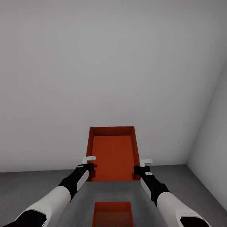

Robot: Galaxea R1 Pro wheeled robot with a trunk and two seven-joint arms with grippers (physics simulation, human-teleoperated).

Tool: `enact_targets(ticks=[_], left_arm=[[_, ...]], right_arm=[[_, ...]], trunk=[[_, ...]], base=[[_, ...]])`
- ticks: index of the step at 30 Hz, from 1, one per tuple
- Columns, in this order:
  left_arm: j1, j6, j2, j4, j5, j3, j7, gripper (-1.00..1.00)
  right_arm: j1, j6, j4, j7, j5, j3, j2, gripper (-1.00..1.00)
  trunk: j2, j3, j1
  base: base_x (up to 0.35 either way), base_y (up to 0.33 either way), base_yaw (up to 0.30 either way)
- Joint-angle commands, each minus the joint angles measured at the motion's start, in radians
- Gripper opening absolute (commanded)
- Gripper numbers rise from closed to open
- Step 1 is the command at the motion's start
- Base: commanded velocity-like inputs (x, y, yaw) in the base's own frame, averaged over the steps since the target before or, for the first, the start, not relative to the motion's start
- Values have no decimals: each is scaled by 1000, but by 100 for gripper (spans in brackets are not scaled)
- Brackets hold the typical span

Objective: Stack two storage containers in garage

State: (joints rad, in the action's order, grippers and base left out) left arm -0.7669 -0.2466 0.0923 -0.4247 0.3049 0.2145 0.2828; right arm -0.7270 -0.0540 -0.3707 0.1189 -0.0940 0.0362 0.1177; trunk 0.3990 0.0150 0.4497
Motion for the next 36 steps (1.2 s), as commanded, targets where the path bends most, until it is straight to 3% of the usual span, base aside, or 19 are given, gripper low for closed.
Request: enact_targets(ticks=[1, 36], left_arm=[[0, 85, -2, -4, -24, -3, 15, -100], [0, 86, 0, -5, -23, -3, 14, -100]], right_arm=[[0, -6, -1, 30, -13, 34, 0, -100], [0, 2, -1, 29, -13, 33, 0, -100]], trunk=[[1, -2, 0], [1, -58, 0]], base=[[0, 0, 0], [0, 0, 0]])
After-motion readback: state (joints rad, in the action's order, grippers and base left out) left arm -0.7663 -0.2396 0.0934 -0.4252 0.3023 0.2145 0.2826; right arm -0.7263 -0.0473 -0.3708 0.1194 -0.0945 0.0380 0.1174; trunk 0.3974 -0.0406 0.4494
